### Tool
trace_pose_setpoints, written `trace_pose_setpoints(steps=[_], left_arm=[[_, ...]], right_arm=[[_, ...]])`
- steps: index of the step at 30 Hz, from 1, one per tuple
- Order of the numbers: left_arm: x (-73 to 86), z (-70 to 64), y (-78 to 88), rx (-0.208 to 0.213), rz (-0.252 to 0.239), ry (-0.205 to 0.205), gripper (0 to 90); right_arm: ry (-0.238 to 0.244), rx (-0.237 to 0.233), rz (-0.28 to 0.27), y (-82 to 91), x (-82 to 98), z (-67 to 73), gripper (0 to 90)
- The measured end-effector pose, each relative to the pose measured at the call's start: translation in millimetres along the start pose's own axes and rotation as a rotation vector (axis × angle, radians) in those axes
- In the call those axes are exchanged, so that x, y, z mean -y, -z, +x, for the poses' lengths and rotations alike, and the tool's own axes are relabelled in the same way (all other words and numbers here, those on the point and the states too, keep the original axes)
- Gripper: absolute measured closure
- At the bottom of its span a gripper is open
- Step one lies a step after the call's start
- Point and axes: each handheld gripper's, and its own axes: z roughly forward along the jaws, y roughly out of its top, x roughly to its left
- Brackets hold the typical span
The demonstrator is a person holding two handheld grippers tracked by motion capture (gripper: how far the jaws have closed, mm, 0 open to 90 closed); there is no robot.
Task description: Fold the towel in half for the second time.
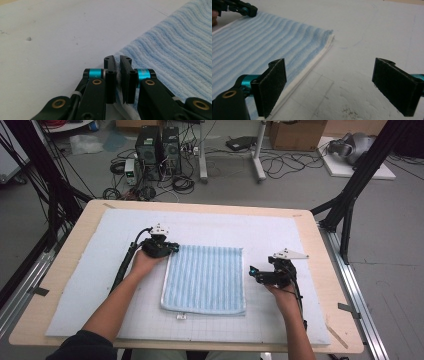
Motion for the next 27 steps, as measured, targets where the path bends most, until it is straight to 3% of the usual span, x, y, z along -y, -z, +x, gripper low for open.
trace_pose_setpoints(steps=[5, 11, 15, 20, 25, 27], left_arm=[[0.3, 0.7, 0.2, 0.004, -0.004, 0.009, 83.9], [0.7, 2.1, 0.8, 0.014, -0.008, 0.020, 84.4], [0.7, 1.9, 0.8, 0.014, -0.009, 0.021, 84.4], [0.7, 1.9, 0.9, 0.014, -0.008, 0.020, 84.4], [0.8, 2.0, 0.9, 0.014, -0.008, 0.023, 84.4], [0.8, 1.7, 0.8, 0.013, -0.008, 0.021, 84.5]], right_arm=[[0.023, -0.022, 0.014, -13.7, -12.5, 4.0, 12.7], [0.045, -0.073, 0.105, -51.1, -28.3, 2.8, 25.4], [0.071, -0.048, 0.137, -74.3, -40.1, 0.2, 33.2], [0.064, -0.061, 0.211, -96.2, -44.3, -5.7, 41.4], [0.091, -0.067, 0.233, -103.4, -44.7, -2.5, 56.8], [0.095, -0.103, 0.245, -102.0, -45.6, -2.1, 76.6]])
